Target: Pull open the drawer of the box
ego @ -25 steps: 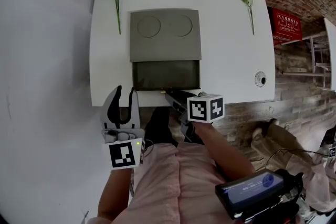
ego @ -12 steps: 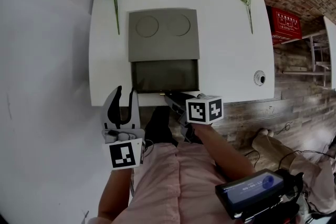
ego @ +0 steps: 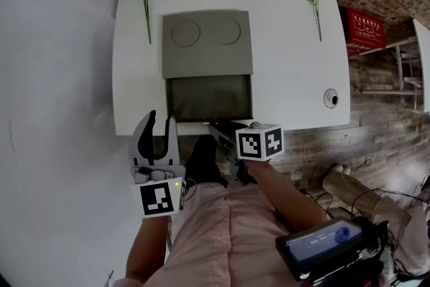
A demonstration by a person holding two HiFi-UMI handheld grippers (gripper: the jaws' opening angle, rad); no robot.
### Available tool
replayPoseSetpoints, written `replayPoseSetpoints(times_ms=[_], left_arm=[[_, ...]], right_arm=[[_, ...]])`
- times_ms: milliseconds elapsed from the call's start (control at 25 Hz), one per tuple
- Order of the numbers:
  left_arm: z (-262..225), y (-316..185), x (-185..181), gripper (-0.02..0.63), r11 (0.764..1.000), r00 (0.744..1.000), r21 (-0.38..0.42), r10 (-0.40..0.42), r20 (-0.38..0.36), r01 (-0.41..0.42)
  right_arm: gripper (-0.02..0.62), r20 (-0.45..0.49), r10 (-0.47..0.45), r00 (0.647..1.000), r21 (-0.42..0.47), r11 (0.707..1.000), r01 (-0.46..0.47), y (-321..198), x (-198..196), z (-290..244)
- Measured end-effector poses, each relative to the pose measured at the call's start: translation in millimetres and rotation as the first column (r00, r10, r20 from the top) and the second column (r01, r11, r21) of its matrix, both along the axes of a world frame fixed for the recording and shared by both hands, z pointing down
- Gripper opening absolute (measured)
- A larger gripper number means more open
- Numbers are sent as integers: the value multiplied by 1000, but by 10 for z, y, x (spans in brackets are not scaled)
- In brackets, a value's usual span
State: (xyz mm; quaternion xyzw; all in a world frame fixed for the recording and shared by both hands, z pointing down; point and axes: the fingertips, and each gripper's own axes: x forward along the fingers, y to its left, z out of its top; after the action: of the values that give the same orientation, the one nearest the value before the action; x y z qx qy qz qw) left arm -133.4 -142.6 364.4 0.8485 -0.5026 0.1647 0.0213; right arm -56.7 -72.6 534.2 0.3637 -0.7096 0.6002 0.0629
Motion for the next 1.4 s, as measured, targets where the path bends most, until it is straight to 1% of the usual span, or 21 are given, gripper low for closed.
replayPoseSetpoints(times_ms=[200, 320, 440, 560, 760, 1400], left_arm=[[8, 2, 4, 129, 1000, 1000, 4, 3, 0, -3], [24, 15, 12, 129, 1000, 1000, -11, 0, -9, 0], [22, 28, 28, 129, 1000, 1000, -9, 1, -8, -1], [28, 54, 60, 129, 1000, 1000, -28, -3, -16, 3], [40, 48, 42, 129, 1000, 1000, 11, 12, -7, -12], [77, 107, 80, 129, 1000, 1000, 3, 14, -9, -14]], right_arm=[[63, 0, -1, 1000, 0, 1000, 1, 24, -12, 14], [62, 1, -3, 1000, -1, 1000, 3, 46, -33, 28], [61, 3, -7, 1000, -2, 1000, 7, 77, -31, 25], [61, 4, -11, 1000, -3, 1000, 11, 110, -34, 24], [61, 3, -13, 1000, -4, 1000, 13, 146, -59, 46], [61, 8, -17, 1000, -5, 1000, 17, 223, -65, 56]])
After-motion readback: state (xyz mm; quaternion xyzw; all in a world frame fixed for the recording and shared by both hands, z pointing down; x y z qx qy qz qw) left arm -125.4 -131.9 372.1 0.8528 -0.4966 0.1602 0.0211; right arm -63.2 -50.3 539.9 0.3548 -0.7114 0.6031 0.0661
